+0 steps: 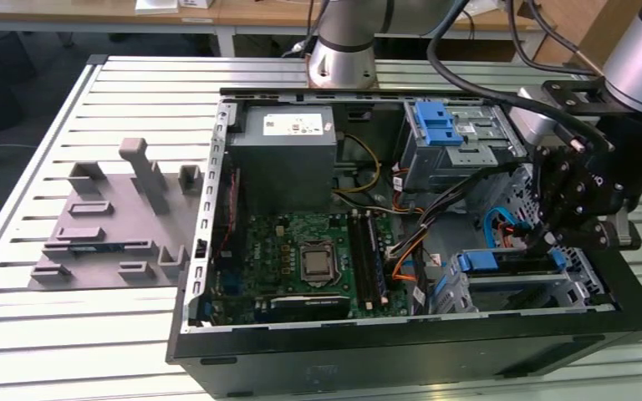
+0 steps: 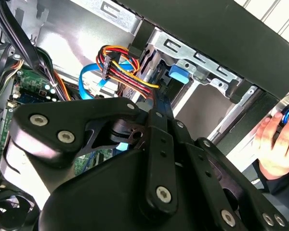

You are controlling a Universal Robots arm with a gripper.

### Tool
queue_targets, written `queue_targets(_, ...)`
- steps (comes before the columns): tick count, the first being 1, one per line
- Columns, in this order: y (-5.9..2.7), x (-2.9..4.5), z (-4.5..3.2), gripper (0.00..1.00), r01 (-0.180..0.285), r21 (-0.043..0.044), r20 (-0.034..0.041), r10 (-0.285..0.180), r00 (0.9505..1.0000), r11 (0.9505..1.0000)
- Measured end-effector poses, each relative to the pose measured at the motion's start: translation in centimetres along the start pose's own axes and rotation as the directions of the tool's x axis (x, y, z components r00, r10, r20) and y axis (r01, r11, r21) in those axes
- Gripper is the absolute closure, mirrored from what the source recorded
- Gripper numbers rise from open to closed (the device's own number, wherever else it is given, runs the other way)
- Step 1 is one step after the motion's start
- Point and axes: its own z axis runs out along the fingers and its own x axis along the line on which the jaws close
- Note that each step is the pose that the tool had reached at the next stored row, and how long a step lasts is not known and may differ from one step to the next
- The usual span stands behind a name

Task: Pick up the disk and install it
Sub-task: 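Insert the second disk wire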

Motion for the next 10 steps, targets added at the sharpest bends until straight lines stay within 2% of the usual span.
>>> queue_targets(10, -0.01, 0.04, -0.62, 0.89, 0.0, -0.0002, 0.0003, 0.0, 1.0, 1.0)
